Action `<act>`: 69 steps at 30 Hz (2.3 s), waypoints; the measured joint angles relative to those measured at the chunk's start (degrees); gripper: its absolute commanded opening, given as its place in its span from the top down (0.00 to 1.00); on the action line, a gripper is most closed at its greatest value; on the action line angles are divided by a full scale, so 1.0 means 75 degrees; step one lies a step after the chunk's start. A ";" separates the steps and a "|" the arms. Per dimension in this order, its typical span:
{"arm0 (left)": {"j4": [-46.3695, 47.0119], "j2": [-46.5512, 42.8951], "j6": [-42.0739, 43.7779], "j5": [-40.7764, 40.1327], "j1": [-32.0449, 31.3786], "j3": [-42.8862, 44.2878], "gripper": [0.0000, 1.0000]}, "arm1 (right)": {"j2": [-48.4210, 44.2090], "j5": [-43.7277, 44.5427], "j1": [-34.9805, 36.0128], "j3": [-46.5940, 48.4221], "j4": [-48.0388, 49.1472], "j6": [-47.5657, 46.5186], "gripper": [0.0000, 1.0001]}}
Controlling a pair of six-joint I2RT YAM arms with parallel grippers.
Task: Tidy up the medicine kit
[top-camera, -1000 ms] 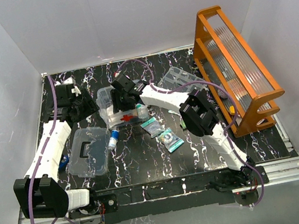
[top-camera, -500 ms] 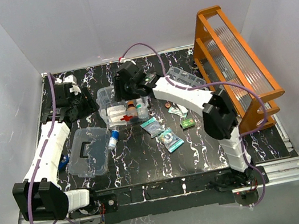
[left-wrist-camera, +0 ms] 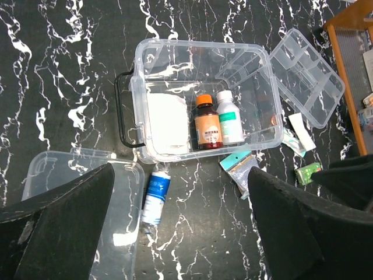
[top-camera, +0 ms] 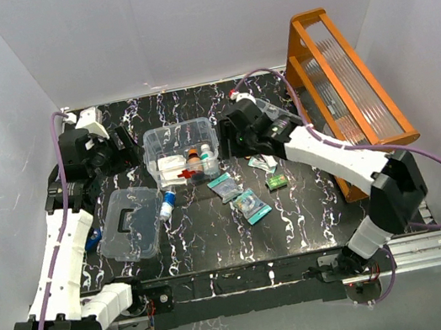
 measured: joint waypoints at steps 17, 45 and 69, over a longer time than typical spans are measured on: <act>0.0204 -0.0105 -0.0417 0.1227 0.0006 -0.0417 0.02 | 0.1434 -0.1221 -0.0513 -0.1233 0.0213 -0.1480 0.50; 0.0874 0.0268 -0.0688 0.2489 0.0006 -0.0801 0.11 | 0.1888 -0.1641 -0.0405 -0.1204 0.0105 -0.2046 0.63; 0.2107 0.0388 -0.2535 0.3716 -0.0347 -0.2413 0.26 | 0.0440 -0.1020 -0.0239 -0.2489 0.0982 -0.0329 0.92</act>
